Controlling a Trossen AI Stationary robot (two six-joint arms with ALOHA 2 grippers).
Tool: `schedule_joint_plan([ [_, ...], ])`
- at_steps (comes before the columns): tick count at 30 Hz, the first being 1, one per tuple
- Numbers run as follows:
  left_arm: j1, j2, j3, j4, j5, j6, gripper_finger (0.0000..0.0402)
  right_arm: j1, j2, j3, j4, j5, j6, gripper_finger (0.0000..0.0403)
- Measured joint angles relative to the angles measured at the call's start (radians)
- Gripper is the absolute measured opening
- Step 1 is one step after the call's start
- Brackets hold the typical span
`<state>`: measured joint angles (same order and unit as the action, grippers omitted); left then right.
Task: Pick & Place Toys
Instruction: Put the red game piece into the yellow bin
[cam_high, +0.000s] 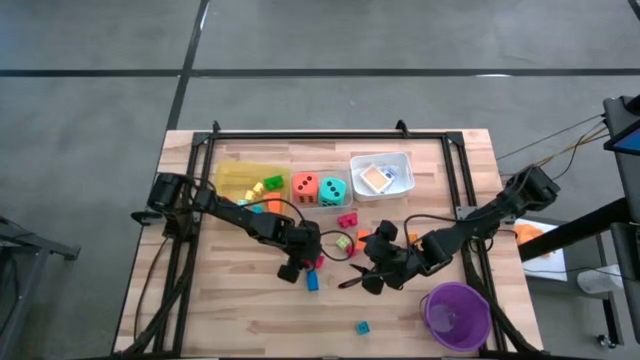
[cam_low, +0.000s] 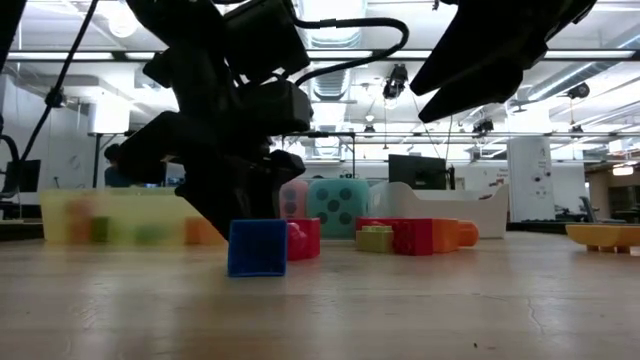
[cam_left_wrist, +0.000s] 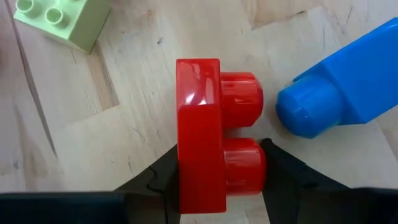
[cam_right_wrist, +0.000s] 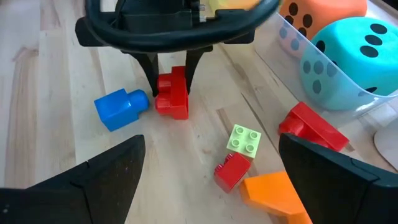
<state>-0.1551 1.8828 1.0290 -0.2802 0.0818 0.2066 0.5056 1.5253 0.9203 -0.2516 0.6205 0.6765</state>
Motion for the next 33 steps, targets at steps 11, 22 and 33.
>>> schedule_joint_plan([
  [11, 0.002, -0.094, -0.003, -0.108, 0.005, -0.089, 0.0152, 0.000, 0.000, 0.000, 0.000, 0.000, 0.000, 0.0366],
  [22, 0.002, -0.420, -0.003, -0.267, -0.073, -0.311, 0.0152, 0.000, 0.002, -0.001, 0.000, 0.000, 0.000, 0.0366],
  [33, 0.159, -0.668, -0.010, -0.746, -0.548, -0.902, 0.0152, 0.000, 0.002, -0.001, 0.009, 0.000, 0.003, 0.0366],
])
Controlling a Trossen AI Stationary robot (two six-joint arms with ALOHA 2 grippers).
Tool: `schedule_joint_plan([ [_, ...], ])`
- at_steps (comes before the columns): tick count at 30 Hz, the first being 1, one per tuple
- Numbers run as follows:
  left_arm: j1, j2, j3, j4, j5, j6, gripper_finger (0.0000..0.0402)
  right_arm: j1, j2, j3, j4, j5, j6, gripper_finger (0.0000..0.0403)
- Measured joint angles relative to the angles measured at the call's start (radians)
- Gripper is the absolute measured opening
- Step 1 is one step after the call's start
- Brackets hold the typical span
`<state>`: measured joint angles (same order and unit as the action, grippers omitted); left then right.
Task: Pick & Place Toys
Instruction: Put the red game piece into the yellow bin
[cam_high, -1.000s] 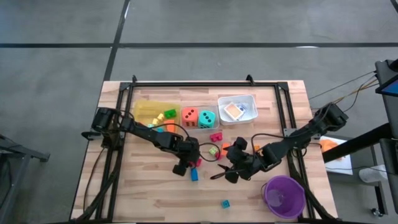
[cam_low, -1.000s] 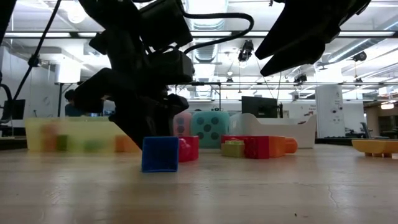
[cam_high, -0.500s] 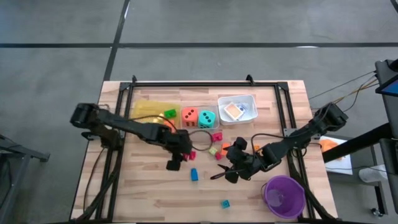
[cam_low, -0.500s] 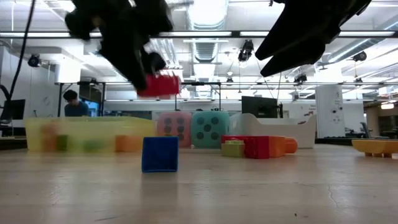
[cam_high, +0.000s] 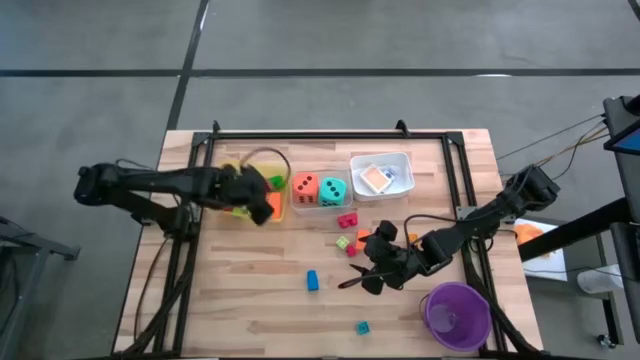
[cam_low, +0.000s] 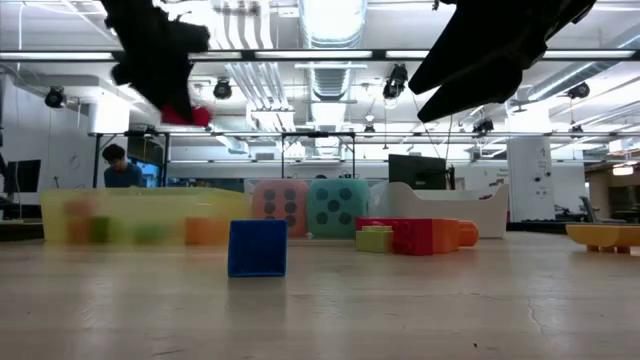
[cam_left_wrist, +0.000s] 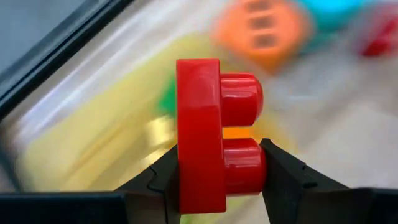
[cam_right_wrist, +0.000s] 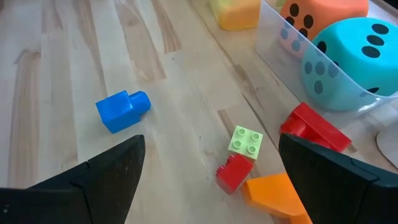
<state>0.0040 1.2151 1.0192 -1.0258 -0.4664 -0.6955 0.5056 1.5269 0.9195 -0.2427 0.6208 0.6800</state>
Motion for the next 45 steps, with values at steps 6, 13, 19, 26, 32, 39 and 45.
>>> schedule_joint_plan([
  [6, 0.236, 0.007, -0.068, -0.060, 0.042, -0.061, 0.0152, 0.000, 0.000, 0.000, 0.010, -0.001, 0.000, 0.0366],
  [13, 0.484, 0.027, -0.204, 0.013, 0.170, 0.033, 0.0152, 0.000, 0.000, 0.000, 0.012, -0.002, -0.004, 0.0366],
  [19, 0.571, 0.026, -0.309, 0.132, 0.290, 0.065, 0.0152, 0.000, 0.000, 0.000, 0.015, -0.003, -0.007, 0.0366],
  [26, 0.585, 0.026, -0.339, 0.147, 0.294, 0.036, 0.0152, 0.000, 0.000, 0.000, 0.018, -0.003, -0.007, 0.0366],
  [32, 0.585, 0.069, -0.339, 0.199, 0.294, 0.006, 0.0152, 0.000, 0.000, 0.000, 0.024, -0.003, -0.003, 0.0366],
  [39, 0.585, 0.197, -0.339, 0.209, 0.273, 0.004, 0.0152, 0.000, 0.000, 0.000, 0.029, -0.007, 0.001, 0.0366],
  [45, 0.585, 0.244, -0.337, 0.249, 0.233, 0.003, 0.0152, 0.000, -0.001, 0.000, 0.033, -0.024, -0.003, 0.0366],
])
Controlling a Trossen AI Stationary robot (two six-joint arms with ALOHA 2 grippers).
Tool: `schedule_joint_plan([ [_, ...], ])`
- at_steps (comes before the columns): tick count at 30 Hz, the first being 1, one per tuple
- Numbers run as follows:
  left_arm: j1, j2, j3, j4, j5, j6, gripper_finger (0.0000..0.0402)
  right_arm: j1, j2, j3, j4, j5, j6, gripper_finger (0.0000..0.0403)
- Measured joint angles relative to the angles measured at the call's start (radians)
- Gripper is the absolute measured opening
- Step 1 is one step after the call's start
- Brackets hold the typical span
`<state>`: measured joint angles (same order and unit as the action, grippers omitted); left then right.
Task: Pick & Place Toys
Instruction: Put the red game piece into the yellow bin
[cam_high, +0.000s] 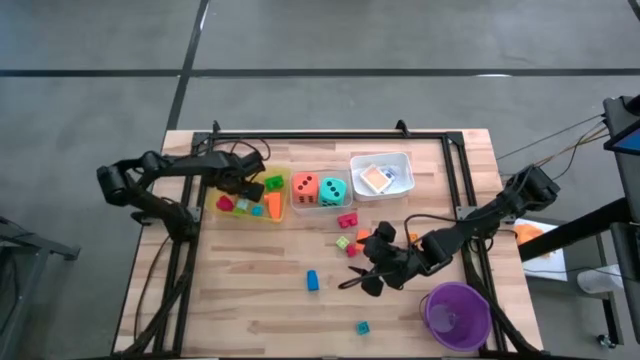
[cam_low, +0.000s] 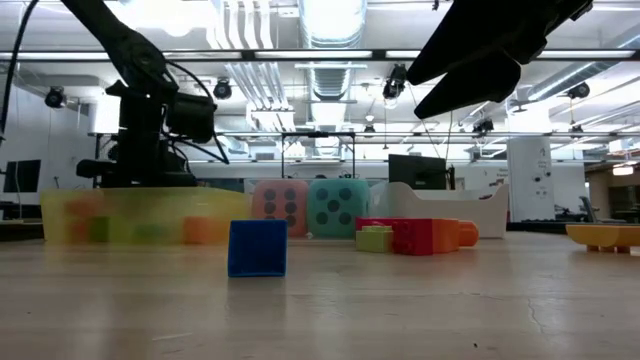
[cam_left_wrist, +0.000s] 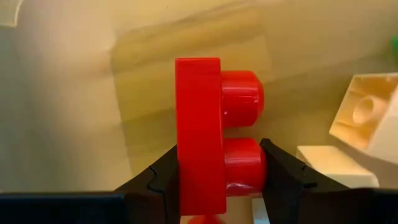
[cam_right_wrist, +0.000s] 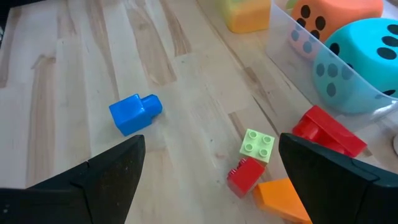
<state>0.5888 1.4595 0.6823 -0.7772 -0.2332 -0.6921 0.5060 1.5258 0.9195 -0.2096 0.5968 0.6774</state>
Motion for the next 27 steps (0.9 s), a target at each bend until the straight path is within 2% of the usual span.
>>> schedule_joint_plan([
  [21, 0.000, 0.000, -0.003, 0.097, 0.024, -0.065, 0.0152, 0.000, 0.000, 0.000, 0.007, -0.003, 0.003, 0.0366],
  [27, -0.014, -0.005, -0.065, 0.181, 0.015, -0.102, 0.0152, 0.000, 0.000, 0.000, 0.007, -0.007, 0.003, 0.0366],
])
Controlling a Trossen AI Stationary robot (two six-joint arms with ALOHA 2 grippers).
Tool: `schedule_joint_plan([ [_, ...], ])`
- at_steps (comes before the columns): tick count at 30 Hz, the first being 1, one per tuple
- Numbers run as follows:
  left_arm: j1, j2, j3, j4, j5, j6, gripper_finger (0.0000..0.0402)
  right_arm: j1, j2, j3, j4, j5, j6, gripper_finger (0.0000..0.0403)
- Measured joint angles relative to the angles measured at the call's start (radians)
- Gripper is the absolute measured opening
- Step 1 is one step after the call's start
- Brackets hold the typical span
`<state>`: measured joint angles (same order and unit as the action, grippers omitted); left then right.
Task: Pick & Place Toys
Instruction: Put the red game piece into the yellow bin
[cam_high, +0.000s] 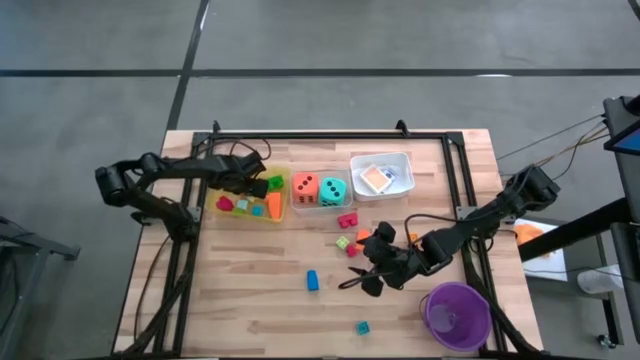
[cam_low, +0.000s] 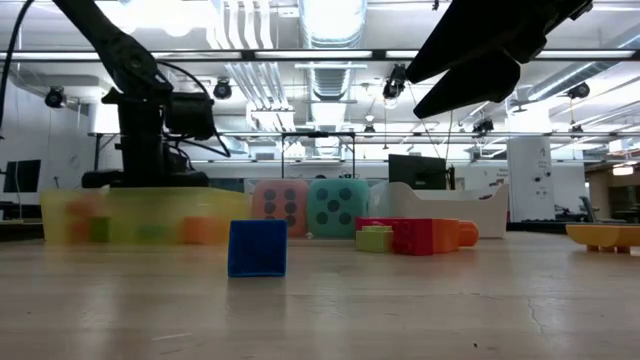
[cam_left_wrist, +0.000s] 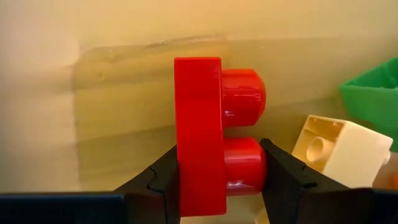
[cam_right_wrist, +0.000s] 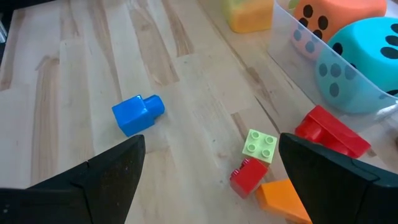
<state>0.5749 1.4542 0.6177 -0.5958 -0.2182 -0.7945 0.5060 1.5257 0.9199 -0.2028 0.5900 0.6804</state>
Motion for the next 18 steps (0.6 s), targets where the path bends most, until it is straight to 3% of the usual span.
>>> schedule_joint_plan([
  [18, -0.002, -0.063, -0.023, 0.010, 0.039, 0.010, 0.0161, 0.000, 0.000, 0.000, 0.003, -0.015, 0.000, 0.0366],
])
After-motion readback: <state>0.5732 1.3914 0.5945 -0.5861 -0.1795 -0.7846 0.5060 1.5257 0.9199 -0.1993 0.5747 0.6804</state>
